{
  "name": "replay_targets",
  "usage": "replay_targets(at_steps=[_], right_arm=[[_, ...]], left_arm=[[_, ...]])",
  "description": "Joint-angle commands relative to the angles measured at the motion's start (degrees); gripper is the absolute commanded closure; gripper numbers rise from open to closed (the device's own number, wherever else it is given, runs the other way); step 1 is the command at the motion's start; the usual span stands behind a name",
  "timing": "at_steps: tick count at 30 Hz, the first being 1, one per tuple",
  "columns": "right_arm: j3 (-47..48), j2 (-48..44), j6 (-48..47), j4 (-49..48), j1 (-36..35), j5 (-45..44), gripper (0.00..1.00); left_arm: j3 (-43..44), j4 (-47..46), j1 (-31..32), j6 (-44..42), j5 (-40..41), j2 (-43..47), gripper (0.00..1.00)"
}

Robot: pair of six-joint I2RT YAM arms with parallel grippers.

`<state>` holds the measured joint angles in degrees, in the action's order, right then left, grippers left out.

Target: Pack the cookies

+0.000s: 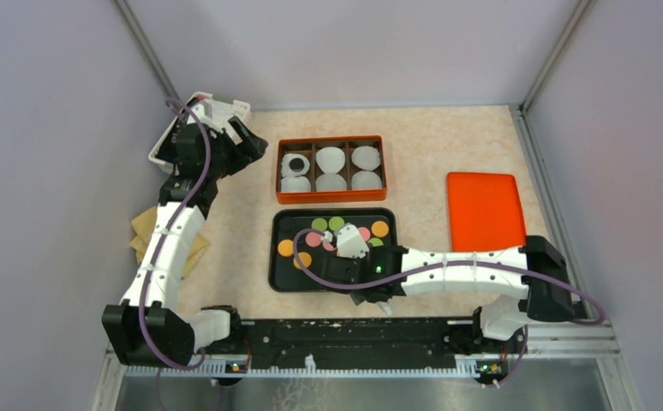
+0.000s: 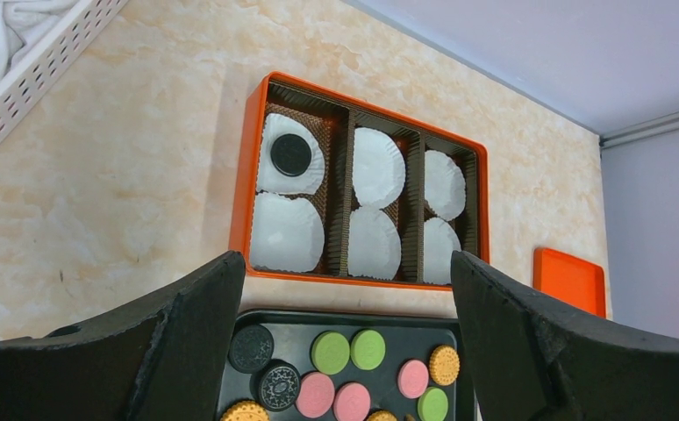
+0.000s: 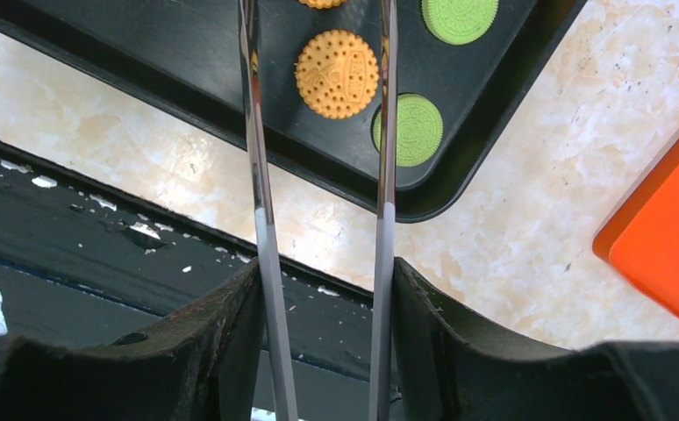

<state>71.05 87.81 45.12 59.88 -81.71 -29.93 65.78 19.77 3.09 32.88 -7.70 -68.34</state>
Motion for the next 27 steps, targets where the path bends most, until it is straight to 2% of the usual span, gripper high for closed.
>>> replay_targets(at_steps=[1,7,9,12,20,27], right_arm=[[0.3,-1.0,1.8,-0.1,-0.7,-2.4,0.51],[-1.3,0.2,1.0,-3.7,-0.7,0.2,0.56],[-1.6,0.3,0.6,-4.9,-0.7,1.0,0.6],[-1.4,0.3,0.4,-5.9,-0.7,2.2,0.74],[1.4,-0.1,-0.7,-5.8,-0.6,0.1,0.99],[9.7,2.4,-5.7,-5.5,0.7,-4.9,1.0]], left_arm=[[-0.8,-2.4,-0.3,-0.1,-0.9,1.7,0.07],[-0.9,-2.5,-0.3,0.0,-1.0,1.6,0.07],[-0.8,-2.4,-0.3,-0.1,-1.0,1.8,0.07],[-0.5,-2.1,-0.3,-0.2,-1.0,1.8,0.07],[0.1,-1.3,-0.3,-0.7,-0.8,1.8,0.1],[1.9,1.5,-0.5,-1.4,2.4,1.7,0.12]])
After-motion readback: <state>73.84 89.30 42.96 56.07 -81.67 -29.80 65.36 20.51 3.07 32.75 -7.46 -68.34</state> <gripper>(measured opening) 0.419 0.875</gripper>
